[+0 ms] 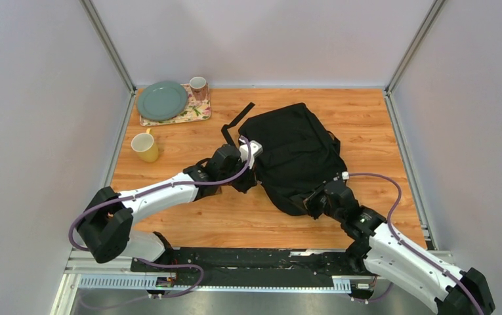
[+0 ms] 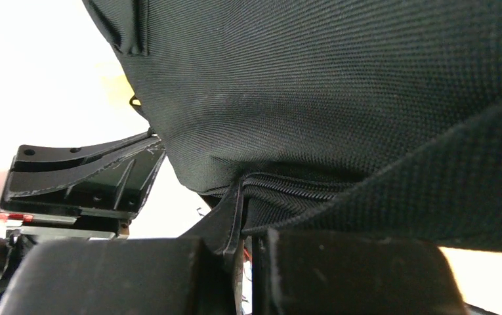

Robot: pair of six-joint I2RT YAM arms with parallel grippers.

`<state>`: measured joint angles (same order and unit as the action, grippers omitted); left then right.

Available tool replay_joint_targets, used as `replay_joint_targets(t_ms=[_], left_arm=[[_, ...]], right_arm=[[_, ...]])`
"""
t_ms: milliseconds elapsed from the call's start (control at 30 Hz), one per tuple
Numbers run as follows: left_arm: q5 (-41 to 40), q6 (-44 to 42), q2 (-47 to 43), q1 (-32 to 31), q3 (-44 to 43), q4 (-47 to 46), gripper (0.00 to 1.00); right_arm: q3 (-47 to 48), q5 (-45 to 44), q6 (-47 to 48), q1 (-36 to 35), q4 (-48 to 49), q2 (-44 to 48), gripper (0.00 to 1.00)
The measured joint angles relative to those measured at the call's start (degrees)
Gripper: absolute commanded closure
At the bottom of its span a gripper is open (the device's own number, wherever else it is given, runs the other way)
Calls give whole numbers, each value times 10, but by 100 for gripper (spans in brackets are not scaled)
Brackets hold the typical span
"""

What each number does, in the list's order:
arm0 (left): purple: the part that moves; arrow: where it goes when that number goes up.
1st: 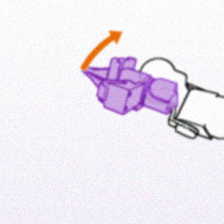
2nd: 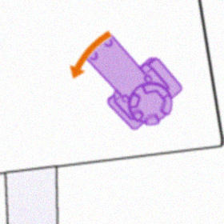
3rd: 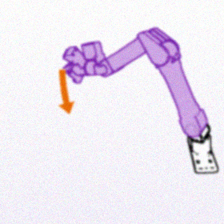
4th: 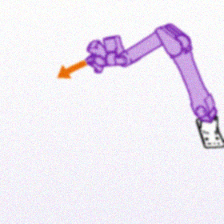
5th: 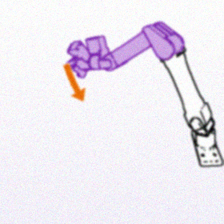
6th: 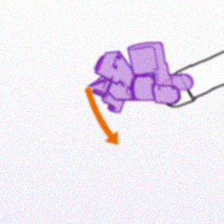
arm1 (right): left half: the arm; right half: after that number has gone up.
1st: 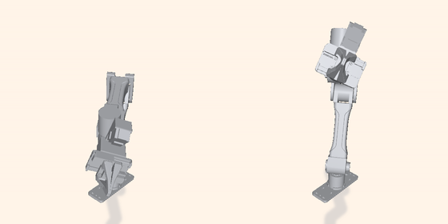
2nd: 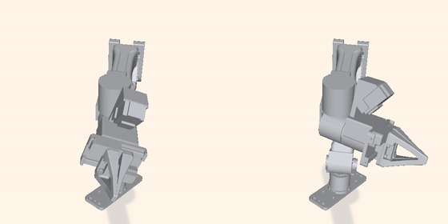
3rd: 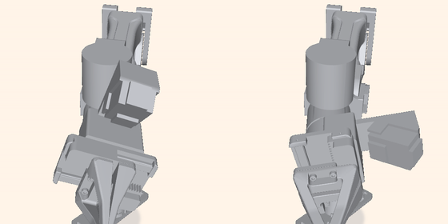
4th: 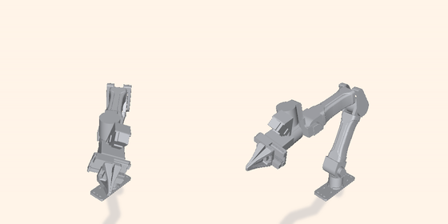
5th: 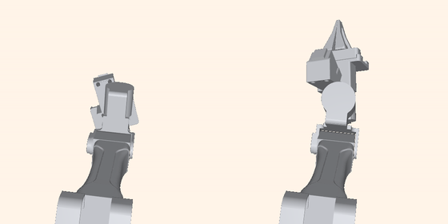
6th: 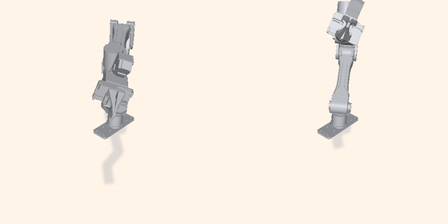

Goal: Pack the student bag
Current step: Zip the student bag at the center of the board, then adjust the student bag at the center of the board.

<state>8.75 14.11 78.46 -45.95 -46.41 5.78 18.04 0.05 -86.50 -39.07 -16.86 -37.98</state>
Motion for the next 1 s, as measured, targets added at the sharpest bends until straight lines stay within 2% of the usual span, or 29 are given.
replay_joint_targets(t_ms=[67,100,133,233,267,300,333,367,400,500,667,800,900,1000], left_arm=[[2,6,0,2,2,1,63],[0,7,0,5,3,4,60],[-3,12,0,10,5,9,51],[-8,26,-3,21,12,23,42],[-12,30,-7,23,13,30,40],[-17,35,-15,24,14,39,39],[-20,37,-24,23,14,48,34],[-26,38,-34,23,14,57,32],[-35,37,-47,23,14,69,32],[-56,35,-87,27,10,101,27],[-74,37,-129,45,8,124,25],[-73,43,-137,56,8,126,24],[-61,54,-137,62,8,125,23],[-35,73,-136,67,8,111,23]], right_arm=[[0,3,5,0,4,-12,100],[0,3,9,0,3,-19,100],[0,6,13,0,0,-26,99],[5,14,27,-3,0,-47,92],[10,15,35,-7,0,-56,89],[15,16,43,-11,0,-62,81],[26,14,58,-19,-5,-73,78],[44,12,76,-31,-12,-91,74],[63,10,93,-42,-19,-106,63],[142,5,154,-82,-44,-169,45],[241,2,252,-132,-91,-221,43],[300,-63,312,-146,-162,-206,26],[313,-122,361,-114,-193,-171,24],[324,-119,414,10,-207,-172,23]])
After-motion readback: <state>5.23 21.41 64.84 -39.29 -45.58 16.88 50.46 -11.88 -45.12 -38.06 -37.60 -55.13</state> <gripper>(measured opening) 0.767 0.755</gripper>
